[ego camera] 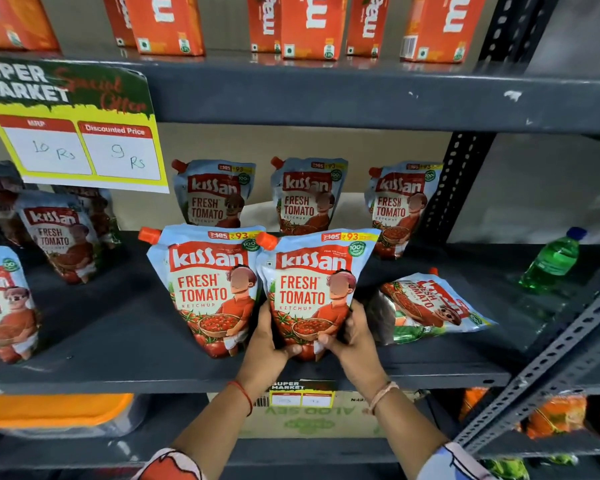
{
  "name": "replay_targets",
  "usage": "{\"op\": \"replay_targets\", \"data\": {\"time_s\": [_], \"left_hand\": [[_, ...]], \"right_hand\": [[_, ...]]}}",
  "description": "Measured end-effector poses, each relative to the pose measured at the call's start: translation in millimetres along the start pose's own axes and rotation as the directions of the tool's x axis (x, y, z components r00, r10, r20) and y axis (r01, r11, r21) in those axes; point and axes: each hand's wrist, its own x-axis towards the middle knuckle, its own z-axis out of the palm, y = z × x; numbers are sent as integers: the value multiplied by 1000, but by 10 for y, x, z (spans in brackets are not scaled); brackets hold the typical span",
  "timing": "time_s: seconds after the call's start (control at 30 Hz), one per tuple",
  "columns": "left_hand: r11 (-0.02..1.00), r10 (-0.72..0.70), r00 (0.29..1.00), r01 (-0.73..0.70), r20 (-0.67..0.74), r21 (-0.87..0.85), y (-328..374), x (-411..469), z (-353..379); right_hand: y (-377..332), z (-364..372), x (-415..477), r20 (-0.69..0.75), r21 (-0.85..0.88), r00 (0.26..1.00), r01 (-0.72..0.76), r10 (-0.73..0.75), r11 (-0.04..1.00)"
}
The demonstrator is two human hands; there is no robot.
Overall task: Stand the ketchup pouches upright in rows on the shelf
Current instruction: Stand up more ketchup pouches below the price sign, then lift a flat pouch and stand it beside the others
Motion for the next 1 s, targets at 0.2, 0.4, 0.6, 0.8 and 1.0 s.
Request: {"op": "replay_targets", "data": {"time_s": [0.2, 0.4, 0.6, 0.8, 1.0], "left_hand": [[999, -33, 999, 33, 3, -12, 6, -22, 19], [999, -36, 999, 36, -7, -1, -13, -23, 24], [999, -33, 998, 34, 48, -9, 66, -12, 32], [960, 118, 944, -29, -309, 278, -112, -344, 106], [737, 441, 897, -371, 14, 564, -40, -566, 701]], "right_hand": [[-4, 5, -20, 0, -28, 1000, 4, -4, 1000], [-18, 25, -30, -12, -34, 1000, 18, -19, 999], [-11, 10, -21, -19, -59, 999, 32, -33, 998], [-246, -65, -281, -133, -274, 984, 82, -122, 958], [-506, -512, -344, -597, -403, 734, 76, -325, 912]]}}
